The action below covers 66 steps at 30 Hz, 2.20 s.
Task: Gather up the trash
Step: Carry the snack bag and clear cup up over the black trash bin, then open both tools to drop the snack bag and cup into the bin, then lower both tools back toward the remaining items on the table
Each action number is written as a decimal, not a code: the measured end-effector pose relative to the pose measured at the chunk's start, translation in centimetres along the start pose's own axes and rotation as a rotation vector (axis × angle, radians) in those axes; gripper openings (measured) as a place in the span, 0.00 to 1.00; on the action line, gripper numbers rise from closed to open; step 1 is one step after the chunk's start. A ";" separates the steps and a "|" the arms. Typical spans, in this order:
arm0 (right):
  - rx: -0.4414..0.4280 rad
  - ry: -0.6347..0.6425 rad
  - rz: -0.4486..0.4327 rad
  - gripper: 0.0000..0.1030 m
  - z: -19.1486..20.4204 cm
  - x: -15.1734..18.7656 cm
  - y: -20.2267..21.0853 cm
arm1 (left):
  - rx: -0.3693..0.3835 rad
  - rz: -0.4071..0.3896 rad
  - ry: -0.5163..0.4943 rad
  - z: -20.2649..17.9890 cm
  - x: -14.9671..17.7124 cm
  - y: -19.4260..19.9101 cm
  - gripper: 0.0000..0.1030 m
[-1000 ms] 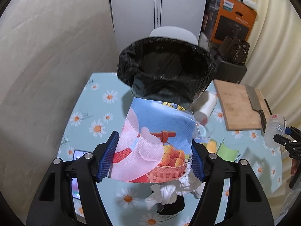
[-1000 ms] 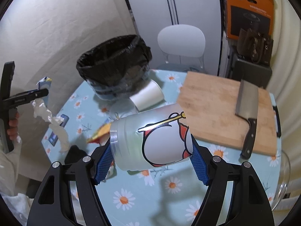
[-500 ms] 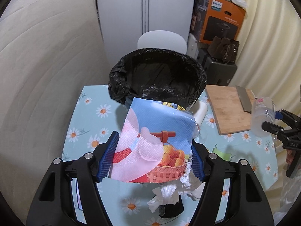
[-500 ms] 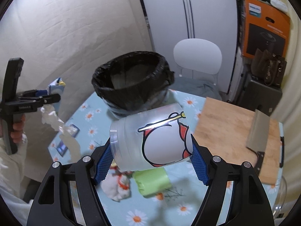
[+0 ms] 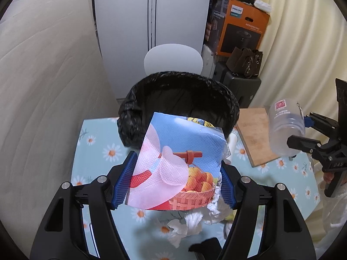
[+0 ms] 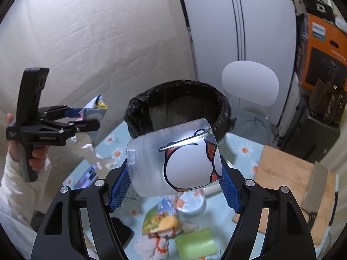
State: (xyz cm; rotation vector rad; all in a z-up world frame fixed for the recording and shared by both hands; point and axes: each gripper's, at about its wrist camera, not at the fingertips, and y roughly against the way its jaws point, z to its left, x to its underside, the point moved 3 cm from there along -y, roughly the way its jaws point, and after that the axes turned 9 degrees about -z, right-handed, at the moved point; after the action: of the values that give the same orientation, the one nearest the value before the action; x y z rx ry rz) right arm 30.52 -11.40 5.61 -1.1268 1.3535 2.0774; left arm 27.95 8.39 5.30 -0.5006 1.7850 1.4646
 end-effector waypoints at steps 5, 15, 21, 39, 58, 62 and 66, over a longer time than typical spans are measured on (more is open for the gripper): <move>-0.028 0.019 -0.010 0.67 0.4 -0.8 -1.6 | 0.036 -0.003 -0.019 0.7 -1.0 -1.9 0.67; -0.033 0.033 -0.014 0.67 -0.3 -3.0 -4.9 | 0.114 -0.030 -0.043 1.5 -3.4 -5.2 0.67; -0.027 0.044 -0.026 0.71 -1.5 -3.9 -7.3 | 0.150 -0.035 -0.084 1.5 -4.1 -7.1 0.96; 0.078 0.131 -0.005 0.92 -2.2 -1.5 -6.5 | 0.038 -0.076 -0.024 2.4 -3.0 -5.8 0.94; 0.078 0.105 -0.005 0.92 -1.6 2.2 -0.2 | -0.060 -0.074 0.050 1.4 1.1 0.7 0.94; 0.081 0.102 0.004 0.92 -1.6 3.2 0.9 | -0.070 -0.066 0.060 1.0 2.4 1.7 0.94; 0.084 0.103 0.015 0.92 -1.6 4.1 1.8 | -0.081 -0.056 0.064 0.4 3.5 2.5 0.94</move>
State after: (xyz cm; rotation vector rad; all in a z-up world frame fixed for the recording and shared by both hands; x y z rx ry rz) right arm 27.46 -14.02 2.96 -1.2062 1.4871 1.9766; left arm 24.10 10.00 4.24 -0.6404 1.7518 1.5022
